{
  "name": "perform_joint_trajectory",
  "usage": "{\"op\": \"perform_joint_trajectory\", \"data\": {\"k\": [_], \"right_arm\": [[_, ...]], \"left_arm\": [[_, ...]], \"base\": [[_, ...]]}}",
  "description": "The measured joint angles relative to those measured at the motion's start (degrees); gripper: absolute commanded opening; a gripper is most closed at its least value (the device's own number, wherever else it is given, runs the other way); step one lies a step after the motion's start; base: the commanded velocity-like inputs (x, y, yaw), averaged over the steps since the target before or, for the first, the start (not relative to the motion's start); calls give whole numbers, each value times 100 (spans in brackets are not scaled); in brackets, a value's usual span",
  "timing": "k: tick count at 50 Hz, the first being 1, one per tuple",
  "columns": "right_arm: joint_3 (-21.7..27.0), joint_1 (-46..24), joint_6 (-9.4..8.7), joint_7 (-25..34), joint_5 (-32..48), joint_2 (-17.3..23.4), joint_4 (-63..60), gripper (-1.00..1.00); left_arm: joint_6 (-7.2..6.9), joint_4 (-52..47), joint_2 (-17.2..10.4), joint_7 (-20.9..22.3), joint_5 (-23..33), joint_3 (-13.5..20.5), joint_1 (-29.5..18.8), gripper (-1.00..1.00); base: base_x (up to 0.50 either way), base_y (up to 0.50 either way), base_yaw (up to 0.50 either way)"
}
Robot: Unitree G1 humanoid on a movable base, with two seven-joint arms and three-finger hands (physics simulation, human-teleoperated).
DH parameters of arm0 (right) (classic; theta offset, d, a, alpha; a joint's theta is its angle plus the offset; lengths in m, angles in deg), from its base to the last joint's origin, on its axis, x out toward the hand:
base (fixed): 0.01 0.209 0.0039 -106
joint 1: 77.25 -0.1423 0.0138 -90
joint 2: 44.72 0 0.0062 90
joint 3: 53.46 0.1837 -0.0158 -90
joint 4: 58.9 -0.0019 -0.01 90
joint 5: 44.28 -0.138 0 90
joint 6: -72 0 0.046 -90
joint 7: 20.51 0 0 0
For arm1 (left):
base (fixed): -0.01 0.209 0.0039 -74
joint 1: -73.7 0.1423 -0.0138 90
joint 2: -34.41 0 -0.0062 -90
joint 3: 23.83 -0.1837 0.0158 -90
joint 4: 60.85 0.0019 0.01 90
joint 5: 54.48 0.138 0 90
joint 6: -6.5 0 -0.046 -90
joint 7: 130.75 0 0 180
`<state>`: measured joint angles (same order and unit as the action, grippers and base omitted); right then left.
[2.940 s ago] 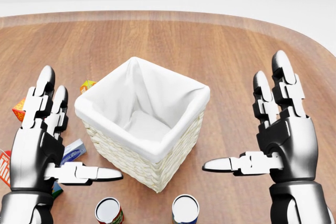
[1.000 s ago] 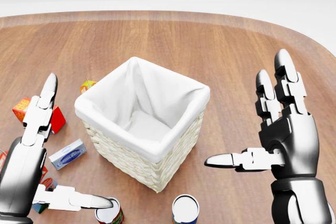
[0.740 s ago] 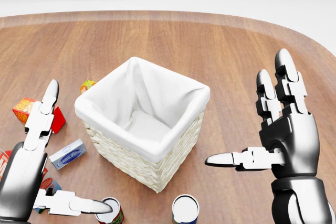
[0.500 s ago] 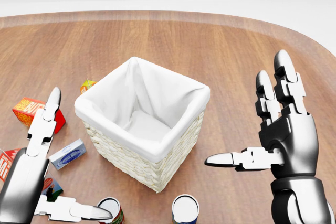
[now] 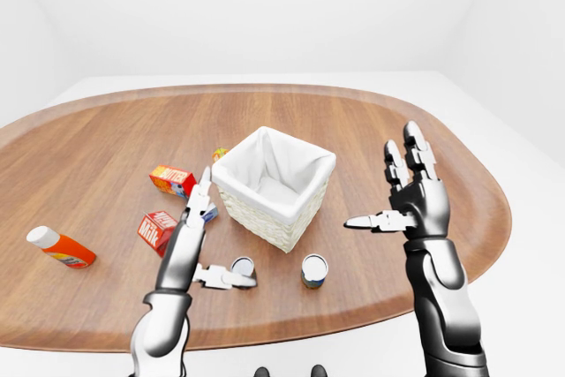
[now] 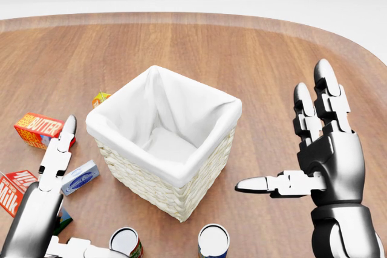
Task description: Pick up the tomato sauce, and put it in the basket.
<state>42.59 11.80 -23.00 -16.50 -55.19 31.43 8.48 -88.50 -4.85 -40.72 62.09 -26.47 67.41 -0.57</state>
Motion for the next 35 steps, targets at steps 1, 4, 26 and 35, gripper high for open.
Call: {"op": "perform_joint_trajectory", "data": {"k": [1,4,26,35], "right_arm": [[0,0,0,0,1,0,1,100],[-1,-2,0,1,2,0,8,100],[-26,29,0,8,22,-13,23,100],[-17,14,0,9,18,-8,39,100]], "left_arm": [[0,1,0,-3,11,-9,12,100],[0,16,-1,-17,38,-31,42,100],[0,142,-22,-147,313,-91,142,100],[33,275,-30,-206,400,-95,136,100]], "base": [[0,0,0],[0,0,0],[0,0,0],[0,0,0]]}}
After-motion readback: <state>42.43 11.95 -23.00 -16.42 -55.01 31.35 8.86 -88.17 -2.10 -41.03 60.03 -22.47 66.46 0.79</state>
